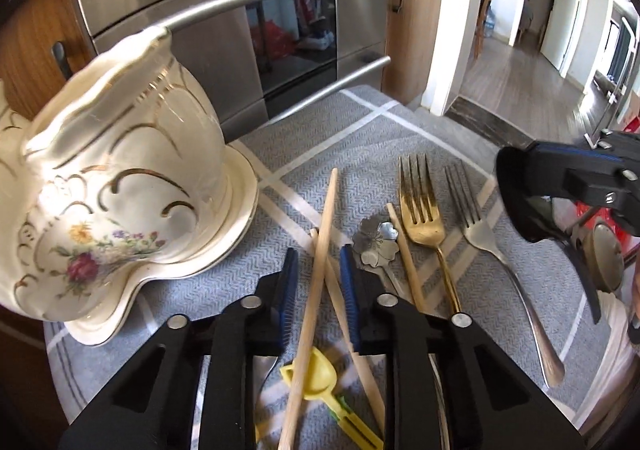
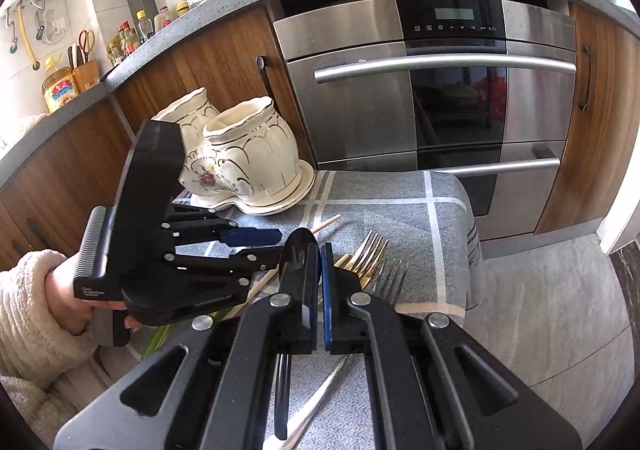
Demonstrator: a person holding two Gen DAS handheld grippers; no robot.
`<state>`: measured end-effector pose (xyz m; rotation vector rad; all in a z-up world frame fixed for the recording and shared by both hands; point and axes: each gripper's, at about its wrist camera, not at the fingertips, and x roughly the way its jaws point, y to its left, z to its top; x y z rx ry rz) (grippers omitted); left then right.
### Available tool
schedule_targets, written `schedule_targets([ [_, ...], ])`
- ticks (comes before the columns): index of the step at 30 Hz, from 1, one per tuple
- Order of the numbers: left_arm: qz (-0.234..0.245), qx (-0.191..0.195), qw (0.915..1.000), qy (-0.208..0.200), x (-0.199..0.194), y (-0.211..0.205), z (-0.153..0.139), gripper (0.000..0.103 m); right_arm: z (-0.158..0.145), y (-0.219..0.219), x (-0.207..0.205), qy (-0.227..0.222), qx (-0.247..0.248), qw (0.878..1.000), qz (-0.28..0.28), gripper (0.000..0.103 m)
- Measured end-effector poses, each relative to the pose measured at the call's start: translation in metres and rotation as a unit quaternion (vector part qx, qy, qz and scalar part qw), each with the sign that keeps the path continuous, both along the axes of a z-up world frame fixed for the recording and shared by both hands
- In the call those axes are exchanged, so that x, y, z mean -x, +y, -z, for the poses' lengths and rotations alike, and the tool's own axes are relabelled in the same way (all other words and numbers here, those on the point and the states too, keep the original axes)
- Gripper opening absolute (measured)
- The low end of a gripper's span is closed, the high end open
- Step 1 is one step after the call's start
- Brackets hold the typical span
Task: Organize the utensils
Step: 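Grasp a wooden chopstick with the left gripper while the right gripper holds the black spoon, then lift the chopstick and black spoon and carry both toward the ceramic holder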
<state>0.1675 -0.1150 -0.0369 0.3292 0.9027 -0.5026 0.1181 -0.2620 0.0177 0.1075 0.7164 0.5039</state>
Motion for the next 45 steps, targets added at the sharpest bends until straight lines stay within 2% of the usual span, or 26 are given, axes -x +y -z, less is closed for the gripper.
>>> schedule_targets([
  [2, 0.006, -0.003, 1.0, 0.004, -0.001, -0.003, 0.001, 0.011, -0.001, -0.001, 0.0, -0.001, -0.003, 1.0, 0.001, 0.001],
  [7, 0.014, 0.001, 0.9998, -0.011, 0.002, -0.005, -0.005, 0.007, -0.004, -0.004, 0.001, -0.004, -0.005, 1.0, 0.004, 0.001],
  [13, 0.009, 0.045, 0.9983, -0.037, 0.016, 0.01, -0.031, 0.007, -0.008, -0.008, 0.004, -0.007, -0.006, 1.0, 0.016, 0.001],
  [19, -0.002, 0.105, 0.9919, -0.071, 0.036, 0.034, -0.068, 0.007, -0.017, -0.005, 0.008, -0.023, -0.004, 0.999, 0.023, 0.001],
  [25, -0.019, 0.156, 0.9805, -0.118, 0.059, 0.063, -0.107, 0.007, -0.032, 0.011, 0.004, -0.04, -0.007, 0.999, 0.026, 0.002],
  [31, -0.043, 0.195, 0.9635, -0.178, 0.068, 0.102, -0.162, 0.007, -0.057, 0.035, -0.019, -0.073, -0.014, 0.997, 0.033, 0.002],
  [35, -0.07, 0.192, 0.9526, -0.226, 0.054, 0.126, -0.197, 0.007, -0.078, 0.055, -0.042, -0.102, -0.023, 0.994, 0.042, 0.001],
  [38, -0.097, 0.194, 0.9459, -0.241, 0.031, 0.14, -0.212, 0.007, -0.09, 0.07, -0.06, -0.121, -0.026, 0.991, 0.047, 0.001],
  [42, -0.126, 0.193, 0.9378, -0.26, 0.005, 0.152, -0.216, 0.007, -0.101, 0.095, -0.085, -0.145, -0.028, 0.988, 0.054, 0.002],
  [45, -0.142, 0.204, 0.9341, -0.257, -0.016, 0.159, -0.215, 0.007, -0.102, 0.111, -0.103, -0.153, -0.025, 0.986, 0.059, 0.002],
])
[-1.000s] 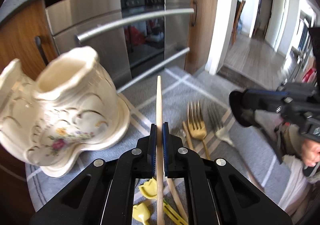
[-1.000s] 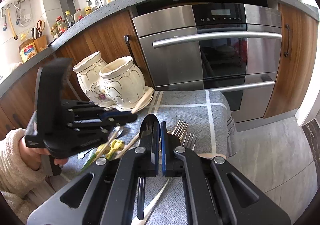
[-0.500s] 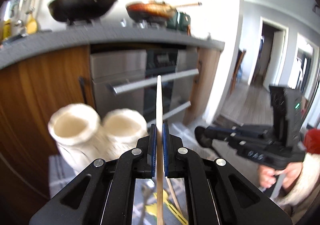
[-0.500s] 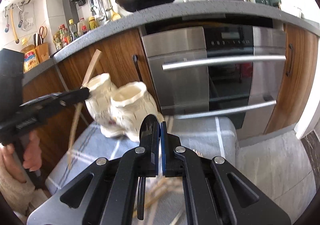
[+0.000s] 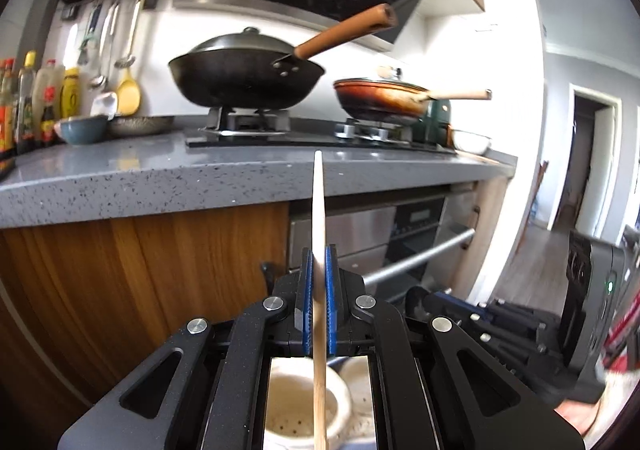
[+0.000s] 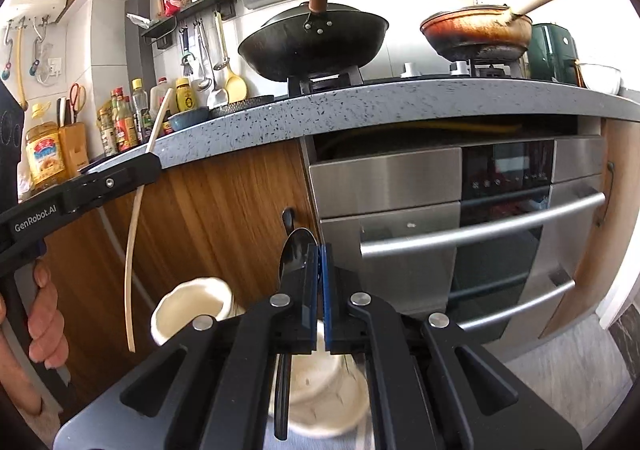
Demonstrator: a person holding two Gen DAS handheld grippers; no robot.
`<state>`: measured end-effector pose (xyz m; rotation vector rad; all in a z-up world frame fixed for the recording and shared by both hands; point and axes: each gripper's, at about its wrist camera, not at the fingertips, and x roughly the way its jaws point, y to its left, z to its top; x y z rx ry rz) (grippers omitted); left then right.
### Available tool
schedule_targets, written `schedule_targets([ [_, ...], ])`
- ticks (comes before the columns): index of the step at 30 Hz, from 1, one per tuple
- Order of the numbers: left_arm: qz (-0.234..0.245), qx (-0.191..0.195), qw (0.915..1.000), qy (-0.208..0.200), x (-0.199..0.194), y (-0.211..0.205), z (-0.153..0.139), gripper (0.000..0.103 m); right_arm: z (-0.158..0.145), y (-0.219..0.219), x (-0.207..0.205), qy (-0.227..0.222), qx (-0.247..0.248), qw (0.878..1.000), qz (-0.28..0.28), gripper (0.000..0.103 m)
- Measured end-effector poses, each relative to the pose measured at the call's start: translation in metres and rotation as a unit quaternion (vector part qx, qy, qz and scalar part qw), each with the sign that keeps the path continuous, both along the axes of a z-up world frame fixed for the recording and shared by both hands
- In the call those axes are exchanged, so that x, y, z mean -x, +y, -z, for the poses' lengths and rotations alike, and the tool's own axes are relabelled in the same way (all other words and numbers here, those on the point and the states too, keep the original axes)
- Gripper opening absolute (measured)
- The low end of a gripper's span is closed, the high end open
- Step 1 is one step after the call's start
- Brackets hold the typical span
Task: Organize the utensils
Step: 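Lift the chopstick and black spoon and carry both toward the ceramic holder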
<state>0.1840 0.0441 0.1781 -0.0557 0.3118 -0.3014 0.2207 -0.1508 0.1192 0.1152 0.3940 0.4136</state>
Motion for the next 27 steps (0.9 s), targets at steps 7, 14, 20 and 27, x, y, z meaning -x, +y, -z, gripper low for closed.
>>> schedule_targets([
  [7, -0.036, 0.008, 0.9993, -0.012, -0.028, 0.005, 0.01, 0.007, 0.011, 0.015, -0.025, -0.02, 0.0, 1.0, 0.024, 0.002],
  [14, -0.047, -0.001, 0.9989, -0.002, -0.036, 0.004, 0.035, 0.007, 0.027, 0.025, -0.03, -0.046, 0.03, 0.997, 0.044, 0.002],
  [20, -0.039, -0.011, 0.999, 0.018, -0.034, 0.004, 0.05, 0.007, 0.041, 0.026, -0.025, -0.038, 0.047, 0.998, 0.028, 0.002],
  [27, -0.012, -0.017, 0.9991, 0.038, -0.013, 0.01, 0.058, 0.007, 0.044, 0.016, -0.005, -0.017, 0.04, 0.999, -0.01, 0.001],
])
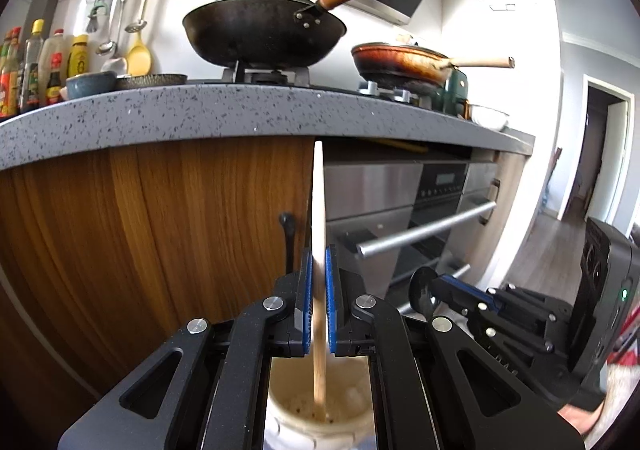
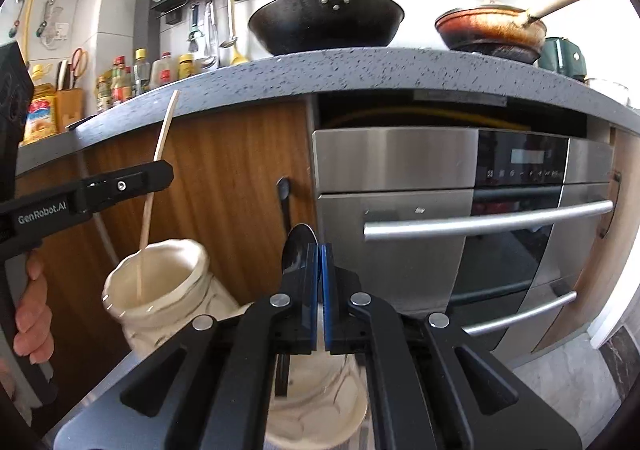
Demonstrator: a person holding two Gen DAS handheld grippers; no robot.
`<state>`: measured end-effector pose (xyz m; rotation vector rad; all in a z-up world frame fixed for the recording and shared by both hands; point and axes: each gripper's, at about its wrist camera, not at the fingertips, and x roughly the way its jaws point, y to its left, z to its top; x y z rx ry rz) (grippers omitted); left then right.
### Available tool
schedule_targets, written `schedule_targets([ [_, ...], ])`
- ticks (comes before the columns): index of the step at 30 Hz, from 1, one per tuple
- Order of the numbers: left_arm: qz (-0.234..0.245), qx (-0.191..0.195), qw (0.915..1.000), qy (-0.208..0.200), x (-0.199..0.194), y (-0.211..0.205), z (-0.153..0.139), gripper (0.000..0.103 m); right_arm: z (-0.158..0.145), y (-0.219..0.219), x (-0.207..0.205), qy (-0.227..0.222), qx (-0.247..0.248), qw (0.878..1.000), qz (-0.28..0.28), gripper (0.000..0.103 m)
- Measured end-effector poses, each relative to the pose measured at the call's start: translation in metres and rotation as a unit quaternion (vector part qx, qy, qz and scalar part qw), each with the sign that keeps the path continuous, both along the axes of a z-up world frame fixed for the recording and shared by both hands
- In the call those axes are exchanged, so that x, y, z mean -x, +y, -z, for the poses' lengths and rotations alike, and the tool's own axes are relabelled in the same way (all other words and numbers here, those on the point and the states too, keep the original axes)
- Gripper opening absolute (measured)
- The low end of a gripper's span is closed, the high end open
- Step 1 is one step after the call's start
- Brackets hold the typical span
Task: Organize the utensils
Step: 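Lift the chopstick and black spoon and carry both toward the ceramic holder, then drop the chopstick into the larger pot while the right drops the spoon in the smaller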
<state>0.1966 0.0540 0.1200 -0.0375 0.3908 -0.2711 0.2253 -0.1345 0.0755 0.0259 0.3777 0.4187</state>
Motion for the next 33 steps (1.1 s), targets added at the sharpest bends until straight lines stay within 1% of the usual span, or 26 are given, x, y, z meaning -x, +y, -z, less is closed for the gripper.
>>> schedule_targets([
  [6, 0.009, -0.001, 0.9998, 0.015, 0.013, 0.003, 0.008, 0.007, 0.003, -0.008, 0.013, 0.028, -0.015, 0.999, -0.021, 0.002],
  [9, 0.012, -0.009, 0.9996, 0.025, 0.017, 0.001, 0.014, 0.007, 0.007, -0.006, 0.017, 0.045, -0.011, 0.998, -0.033, 0.002],
  [14, 0.014, -0.021, 0.9987, 0.044, 0.019, -0.005, 0.025, 0.007, 0.016, -0.001, 0.021, 0.058, 0.009, 0.998, -0.032, 0.002],
  [17, 0.014, -0.022, 0.9981, 0.056, 0.017, -0.006, 0.031, 0.007, 0.02, -0.001, 0.019, 0.07, 0.009, 0.997, -0.031, 0.002],
  [21, 0.014, -0.021, 0.9973, 0.069, 0.012, -0.006, 0.034, 0.007, 0.021, -0.001, 0.017, 0.076, 0.013, 0.996, -0.032, 0.002],
  [27, 0.016, -0.028, 0.9965, 0.077, 0.008, -0.009, 0.038, 0.007, 0.021, 0.001, 0.016, 0.077, 0.02, 0.996, -0.031, 0.002],
  [29, 0.015, -0.03, 0.9965, 0.077, 0.007, -0.011, 0.038, 0.009, 0.021, 0.001, 0.015, 0.078, 0.021, 0.996, -0.032, 0.002],
  [30, 0.015, -0.03, 0.9966, 0.075, 0.007, -0.011, 0.038, 0.012, 0.021, 0.001, 0.014, 0.078, 0.021, 0.996, -0.031, 0.002],
  [31, 0.014, -0.029, 0.9967, 0.074, 0.007, -0.011, 0.037, 0.018, 0.021, 0.001, 0.014, 0.078, 0.021, 0.996, -0.031, 0.002],
  [32, 0.014, -0.028, 0.9968, 0.073, 0.007, -0.011, 0.036, 0.021, 0.021, 0.001, 0.014, 0.079, 0.021, 0.996, -0.031, 0.002],
  [33, 0.014, -0.027, 0.9969, 0.072, 0.008, -0.011, 0.036, 0.021, 0.021, 0.001, 0.013, 0.08, 0.022, 0.996, -0.03, 0.004],
])
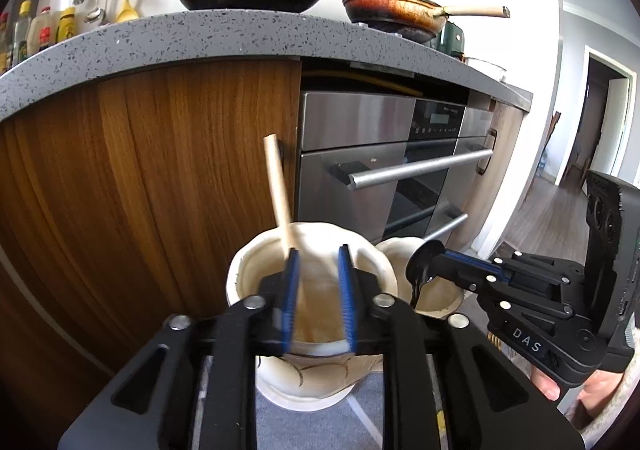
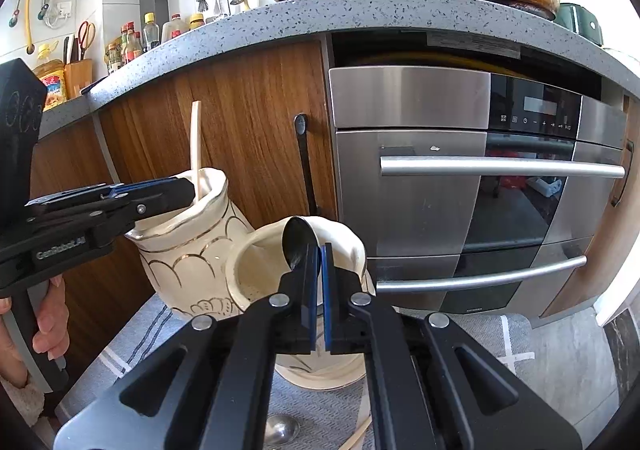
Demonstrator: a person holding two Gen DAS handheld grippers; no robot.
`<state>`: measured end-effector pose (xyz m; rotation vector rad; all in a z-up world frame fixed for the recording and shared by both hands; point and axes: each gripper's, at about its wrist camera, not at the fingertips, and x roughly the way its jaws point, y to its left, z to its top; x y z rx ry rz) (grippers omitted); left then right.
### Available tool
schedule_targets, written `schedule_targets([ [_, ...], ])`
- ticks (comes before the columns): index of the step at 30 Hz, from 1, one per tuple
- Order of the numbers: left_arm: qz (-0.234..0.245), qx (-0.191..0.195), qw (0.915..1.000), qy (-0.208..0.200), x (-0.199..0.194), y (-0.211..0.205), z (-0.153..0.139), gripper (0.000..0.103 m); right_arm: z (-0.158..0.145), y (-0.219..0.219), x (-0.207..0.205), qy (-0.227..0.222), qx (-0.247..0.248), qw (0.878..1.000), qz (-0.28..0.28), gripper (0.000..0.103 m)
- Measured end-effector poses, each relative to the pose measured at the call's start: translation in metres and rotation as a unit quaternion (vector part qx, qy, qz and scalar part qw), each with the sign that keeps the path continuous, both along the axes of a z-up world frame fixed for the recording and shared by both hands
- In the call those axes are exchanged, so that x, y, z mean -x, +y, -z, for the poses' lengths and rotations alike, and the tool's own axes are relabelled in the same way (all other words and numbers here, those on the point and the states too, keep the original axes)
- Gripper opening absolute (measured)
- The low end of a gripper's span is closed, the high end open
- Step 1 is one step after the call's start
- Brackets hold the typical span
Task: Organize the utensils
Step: 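Drop the chopstick into the larger pot while the right drops the spoon in the smaller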
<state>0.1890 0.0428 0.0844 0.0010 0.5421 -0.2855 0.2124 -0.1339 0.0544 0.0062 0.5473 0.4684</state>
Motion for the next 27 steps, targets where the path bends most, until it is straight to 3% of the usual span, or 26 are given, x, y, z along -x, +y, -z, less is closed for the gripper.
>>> schedule_targets([
  [4, 0.0, 0.001, 1.0, -0.002, 0.003, 0.001, -0.003, 0.021, -0.003, -0.004, 0.0, 0.001, -0.008, 1.0, 0.004, 0.017],
  [8, -0.002, -0.001, 1.0, -0.007, 0.009, 0.003, -0.007, 0.023, -0.009, -0.008, 0.001, -0.003, -0.012, 1.0, 0.012, 0.019],
  [12, -0.001, -0.006, 0.9999, -0.011, 0.016, 0.005, -0.011, 0.024, -0.014, -0.015, 0.007, -0.006, -0.017, 1.0, 0.019, 0.032],
  [14, -0.004, -0.008, 0.9998, -0.015, 0.021, 0.006, -0.014, 0.045, -0.017, -0.018, 0.011, -0.008, -0.014, 1.0, 0.022, 0.036],
  [16, -0.007, -0.009, 0.9997, -0.023, 0.028, 0.007, -0.017, 0.057, -0.019, -0.021, 0.016, -0.005, -0.012, 1.0, 0.025, 0.044],
  [18, -0.012, -0.014, 0.9995, -0.027, 0.036, 0.007, -0.018, 0.063, -0.021, -0.025, 0.023, 0.003, -0.009, 1.0, 0.028, 0.058],
  [20, -0.019, -0.017, 0.9992, -0.03, 0.044, 0.009, -0.019, 0.079, -0.024, -0.03, 0.031, 0.009, -0.006, 1.0, 0.028, 0.065],
  [22, -0.024, -0.016, 0.999, -0.033, 0.052, 0.011, -0.019, 0.081, -0.027, -0.037, 0.038, 0.014, -0.009, 1.0, 0.026, 0.071],
  [24, -0.029, -0.015, 0.999, -0.029, 0.06, 0.014, -0.019, 0.083, -0.03, -0.048, 0.048, 0.02, -0.014, 0.999, 0.026, 0.087],
  [26, -0.039, -0.015, 0.9988, -0.027, 0.069, 0.017, -0.016, 0.094, -0.033, -0.061, 0.058, 0.026, -0.025, 0.999, 0.024, 0.098],
  [27, -0.044, -0.015, 0.9985, -0.028, 0.072, 0.018, -0.015, 0.094, -0.034, -0.065, 0.061, 0.028, -0.027, 0.999, 0.025, 0.098],
])
